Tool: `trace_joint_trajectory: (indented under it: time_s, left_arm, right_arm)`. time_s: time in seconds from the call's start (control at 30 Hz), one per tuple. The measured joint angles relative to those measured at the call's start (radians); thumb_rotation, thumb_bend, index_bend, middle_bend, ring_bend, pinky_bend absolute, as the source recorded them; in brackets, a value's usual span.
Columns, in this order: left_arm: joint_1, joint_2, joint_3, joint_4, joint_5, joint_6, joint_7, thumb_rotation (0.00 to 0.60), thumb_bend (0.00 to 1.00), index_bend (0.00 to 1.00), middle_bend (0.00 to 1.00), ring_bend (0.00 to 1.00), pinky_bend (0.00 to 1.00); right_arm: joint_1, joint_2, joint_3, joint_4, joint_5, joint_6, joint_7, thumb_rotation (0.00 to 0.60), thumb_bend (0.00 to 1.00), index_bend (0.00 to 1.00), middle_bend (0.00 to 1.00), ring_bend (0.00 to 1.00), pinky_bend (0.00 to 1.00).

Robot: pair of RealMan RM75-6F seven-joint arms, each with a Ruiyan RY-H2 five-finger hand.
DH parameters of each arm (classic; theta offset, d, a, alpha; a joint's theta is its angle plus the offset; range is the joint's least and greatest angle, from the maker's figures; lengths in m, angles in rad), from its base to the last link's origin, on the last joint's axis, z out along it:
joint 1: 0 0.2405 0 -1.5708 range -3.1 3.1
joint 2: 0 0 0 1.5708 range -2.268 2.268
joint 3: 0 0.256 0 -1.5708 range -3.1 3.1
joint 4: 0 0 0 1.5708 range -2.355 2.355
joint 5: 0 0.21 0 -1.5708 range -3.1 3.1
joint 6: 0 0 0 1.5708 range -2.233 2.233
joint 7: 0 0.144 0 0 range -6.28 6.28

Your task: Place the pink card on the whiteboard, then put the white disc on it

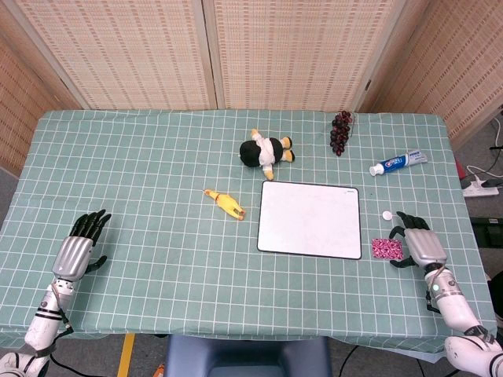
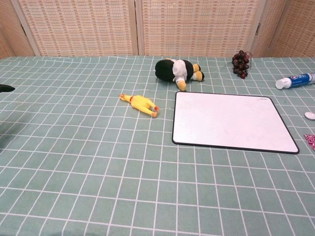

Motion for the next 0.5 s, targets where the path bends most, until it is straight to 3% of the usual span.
trace_joint_trajectory:
  time_s: [0.5]
  left_arm:
    - [-0.002,0.003,0.000,-0.003,-0.001,-0.008,-0.011,0.600,0.19,0.00,0.00,0.00,0.00]
  right_arm:
    - [0.028,0.018,0.000,-0.022,0.059,-0.063,-0.062,0.600,0.14,0.37,0.00,0.00,0.00]
